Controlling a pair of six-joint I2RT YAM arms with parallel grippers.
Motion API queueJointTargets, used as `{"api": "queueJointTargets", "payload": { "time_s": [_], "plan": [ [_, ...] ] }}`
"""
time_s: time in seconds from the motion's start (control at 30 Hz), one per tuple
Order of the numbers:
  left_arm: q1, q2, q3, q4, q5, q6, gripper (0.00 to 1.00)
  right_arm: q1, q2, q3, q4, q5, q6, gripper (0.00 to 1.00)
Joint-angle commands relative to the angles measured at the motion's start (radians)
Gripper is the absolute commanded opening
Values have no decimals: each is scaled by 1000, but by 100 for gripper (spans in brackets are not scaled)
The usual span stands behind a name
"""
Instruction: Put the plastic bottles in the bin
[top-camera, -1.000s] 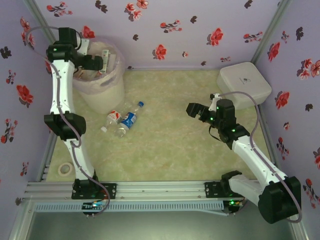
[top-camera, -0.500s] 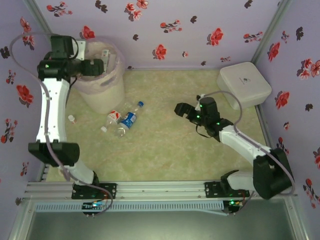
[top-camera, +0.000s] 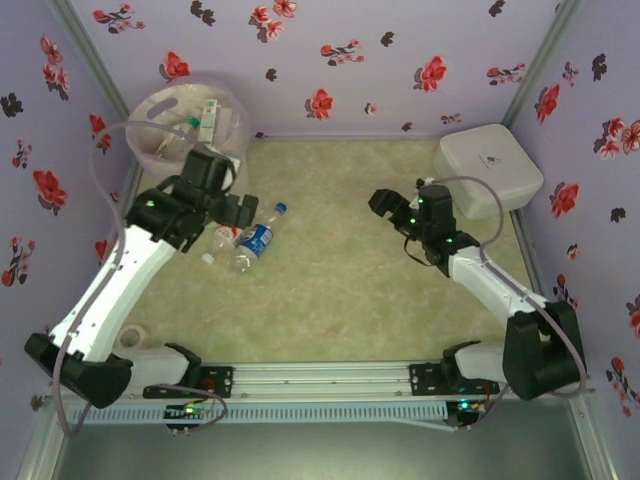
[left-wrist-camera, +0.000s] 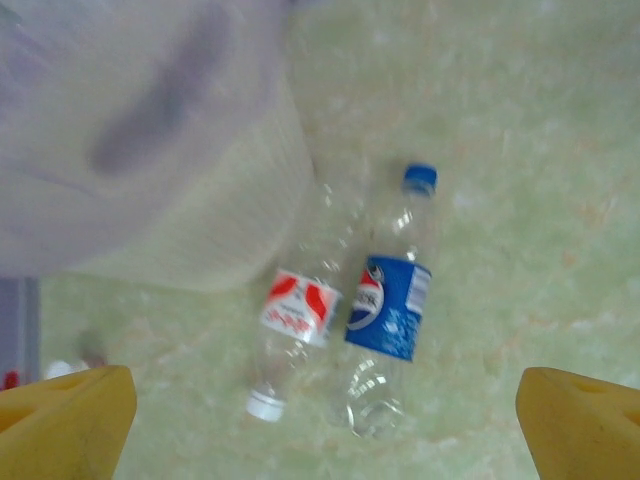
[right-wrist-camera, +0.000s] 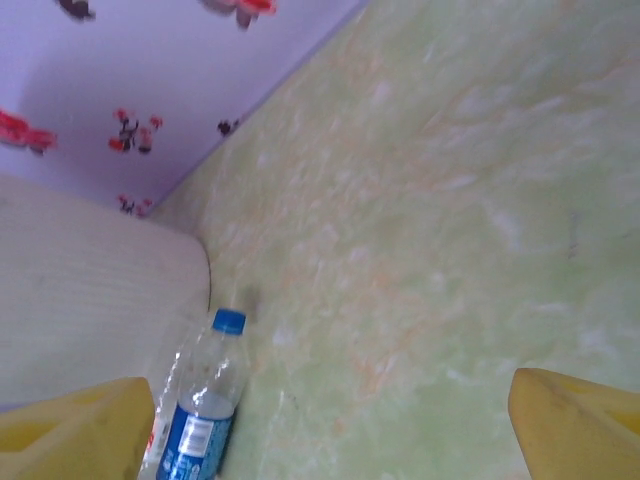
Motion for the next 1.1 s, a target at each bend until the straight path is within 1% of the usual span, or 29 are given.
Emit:
{"api": "queueJointTargets", "payload": {
  "time_s": [0.0, 0.1, 0.27, 0.37, 0.63, 0.73, 0.9, 1.07],
  "plan": [
    [-38, 111, -106, 120, 7, -84, 98, -29, -71, -27, -80, 35, -5, 92],
    [-32, 213, -166, 227, 47, -87, 98, -49, -108, -39, -110, 35, -5, 92],
    [11, 378, -153, 259, 37, -91, 97, -58, -165, -54, -195, 69, -26, 92],
    [25, 448, -150, 266, 22, -99, 92, -62, -192, -73, -221, 90, -35, 92],
    [28, 551, -178, 321, 90, -108, 85, -76, -207, -89, -216, 96, -39, 94],
    [28, 570, -177, 322, 96, -111, 79, -77, -202, -88, -207, 98, -41, 94],
    [26, 596, -168, 310, 79, -123, 76, -76, -186, -102, -184, 85, -30, 94],
    [23, 609, -166, 313, 73, -128, 69, -76, -173, -138, -115, 71, 13, 94]
  ]
}}
